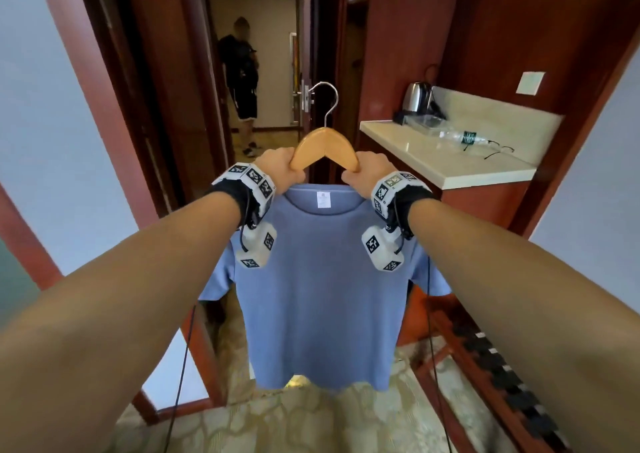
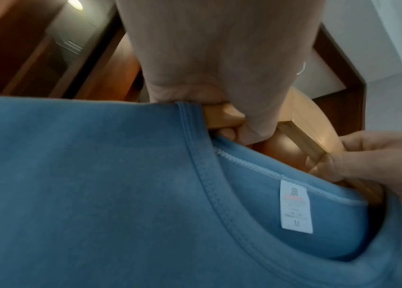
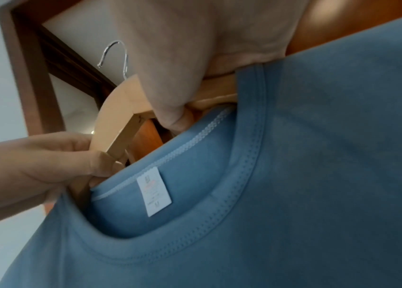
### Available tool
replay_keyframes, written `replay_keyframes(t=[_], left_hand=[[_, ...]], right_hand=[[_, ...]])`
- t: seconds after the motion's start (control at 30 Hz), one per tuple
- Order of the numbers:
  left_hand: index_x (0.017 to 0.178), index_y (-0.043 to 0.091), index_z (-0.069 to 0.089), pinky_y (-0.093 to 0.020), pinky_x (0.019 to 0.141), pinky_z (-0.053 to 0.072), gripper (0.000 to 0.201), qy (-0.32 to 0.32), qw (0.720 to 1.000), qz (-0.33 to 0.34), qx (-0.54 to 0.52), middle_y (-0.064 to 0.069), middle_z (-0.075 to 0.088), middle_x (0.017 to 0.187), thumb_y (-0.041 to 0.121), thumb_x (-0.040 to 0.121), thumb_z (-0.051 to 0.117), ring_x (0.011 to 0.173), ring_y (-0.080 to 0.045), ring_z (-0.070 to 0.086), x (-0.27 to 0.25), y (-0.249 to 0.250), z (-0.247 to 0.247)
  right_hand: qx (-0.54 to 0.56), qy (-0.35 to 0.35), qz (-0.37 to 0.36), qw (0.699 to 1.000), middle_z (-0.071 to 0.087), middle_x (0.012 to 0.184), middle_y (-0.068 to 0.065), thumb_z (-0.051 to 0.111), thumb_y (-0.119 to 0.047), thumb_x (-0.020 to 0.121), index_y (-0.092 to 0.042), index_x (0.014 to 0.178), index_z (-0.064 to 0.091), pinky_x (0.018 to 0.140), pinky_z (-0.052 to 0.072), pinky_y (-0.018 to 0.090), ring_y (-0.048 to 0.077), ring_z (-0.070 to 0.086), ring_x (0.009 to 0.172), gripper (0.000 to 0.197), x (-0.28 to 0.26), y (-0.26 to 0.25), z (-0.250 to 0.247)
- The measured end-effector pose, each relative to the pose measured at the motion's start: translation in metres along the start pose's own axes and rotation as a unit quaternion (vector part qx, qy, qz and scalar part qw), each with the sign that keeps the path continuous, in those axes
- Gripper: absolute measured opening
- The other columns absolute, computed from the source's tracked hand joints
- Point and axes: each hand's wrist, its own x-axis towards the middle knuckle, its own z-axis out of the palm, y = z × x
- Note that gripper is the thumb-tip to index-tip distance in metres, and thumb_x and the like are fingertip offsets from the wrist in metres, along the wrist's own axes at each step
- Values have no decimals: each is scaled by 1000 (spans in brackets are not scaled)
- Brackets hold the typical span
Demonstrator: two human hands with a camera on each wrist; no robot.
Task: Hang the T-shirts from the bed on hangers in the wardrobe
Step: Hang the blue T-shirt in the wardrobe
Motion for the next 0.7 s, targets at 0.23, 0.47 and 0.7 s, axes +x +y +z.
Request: replay_keyframes(t=[0.23,0.47,0.7], left_hand=[[89,17,52,-30,68,38,11,-16,1000,-1,4,-3,57,82,22,87,62,79,-25,55,158,-21,60],[93,18,57,-31,69,41,9,-25,999,-21,-17,-3,59,81,21,86,63,77,-23,57,298,-53,99],[91,19,57,-31,68,40,7,-35,999,-28,-20,0,57,77,20,87,62,76,-23,56,442,-113,147]], right_hand=[[-14,-14,11,1000,55,76,1,59,-30,88,-21,75,47,52,34,29,20,53,66,19,156,63,43],[-21,-47,2,999,54,75,0,60,-31,90,-17,86,53,51,33,28,17,53,64,16,298,98,72],[-23,-70,1,997,55,77,0,62,-30,91,-17,91,55,54,35,28,15,52,64,15,444,126,129]])
